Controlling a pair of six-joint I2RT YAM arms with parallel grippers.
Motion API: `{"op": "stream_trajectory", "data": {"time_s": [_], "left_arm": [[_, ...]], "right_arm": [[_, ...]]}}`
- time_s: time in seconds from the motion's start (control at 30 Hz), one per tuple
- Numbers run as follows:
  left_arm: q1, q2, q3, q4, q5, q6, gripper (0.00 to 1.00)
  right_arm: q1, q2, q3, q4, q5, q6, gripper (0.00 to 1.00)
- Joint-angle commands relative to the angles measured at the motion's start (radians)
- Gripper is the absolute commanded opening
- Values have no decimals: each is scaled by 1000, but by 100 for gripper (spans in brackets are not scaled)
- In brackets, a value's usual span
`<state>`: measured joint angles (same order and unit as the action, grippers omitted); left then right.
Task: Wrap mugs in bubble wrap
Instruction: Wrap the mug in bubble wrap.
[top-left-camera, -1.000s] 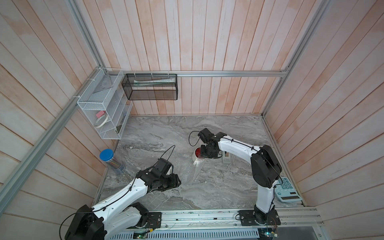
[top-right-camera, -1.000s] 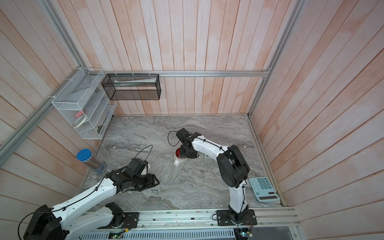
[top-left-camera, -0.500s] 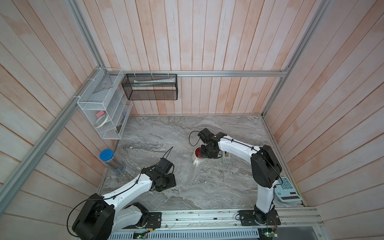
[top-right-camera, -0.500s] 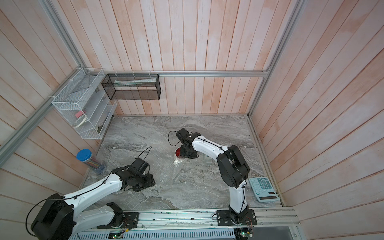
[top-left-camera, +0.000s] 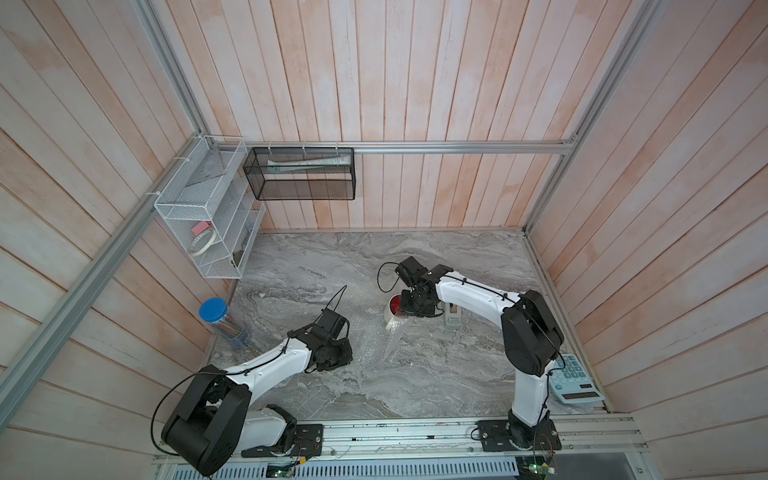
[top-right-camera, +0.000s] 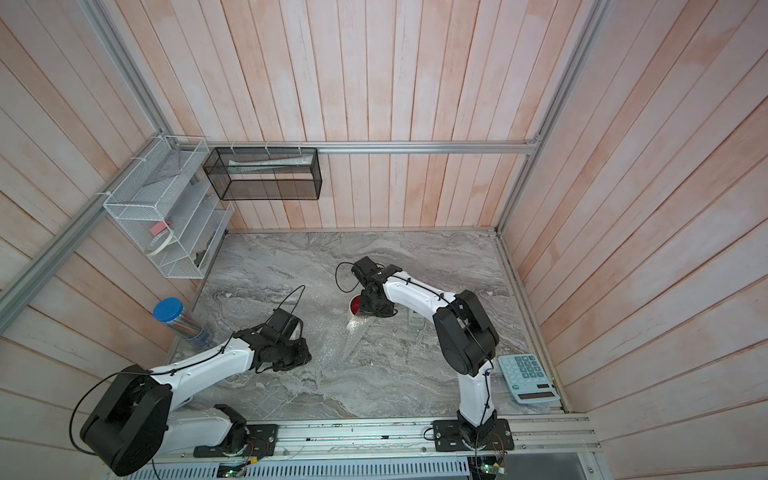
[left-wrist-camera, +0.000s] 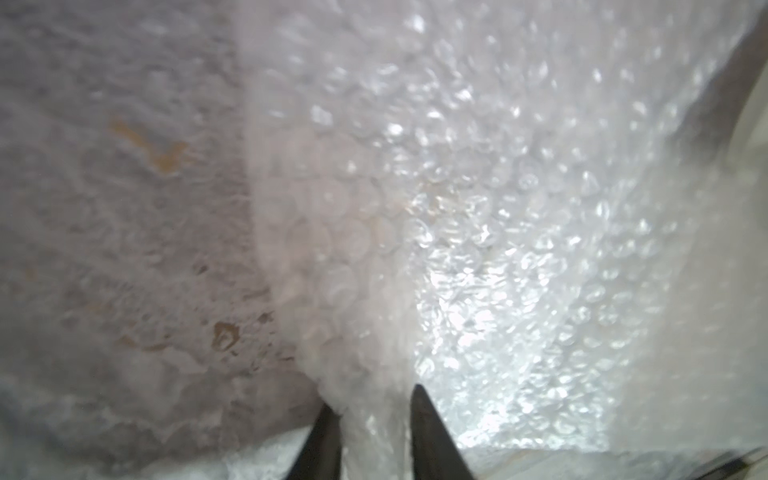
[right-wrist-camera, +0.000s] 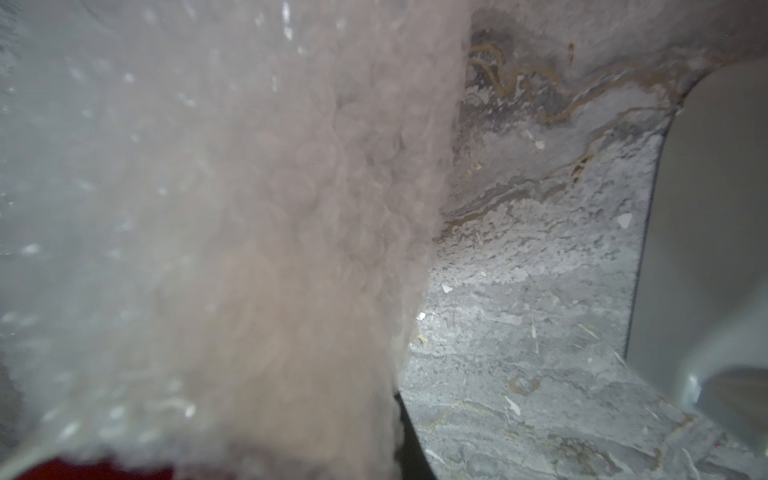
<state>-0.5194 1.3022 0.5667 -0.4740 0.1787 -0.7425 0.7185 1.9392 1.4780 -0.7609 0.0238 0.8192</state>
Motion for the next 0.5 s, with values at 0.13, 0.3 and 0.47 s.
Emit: {"op": "stream_trajectory", "data": {"time_s": [0.13,0.3,0.47], "left_arm": [[-1,-34,3,-72,-13,17,5],[-6,-81,125,-120,-32,37,0],[-59,-39,274,-87,0,76,0]], "right_arm": [[7,-32,24,-12,-15,-9,24],[7,-57,37,-10,-30,-31,32],[8,-80,43,18,-68,-64,38]]}}
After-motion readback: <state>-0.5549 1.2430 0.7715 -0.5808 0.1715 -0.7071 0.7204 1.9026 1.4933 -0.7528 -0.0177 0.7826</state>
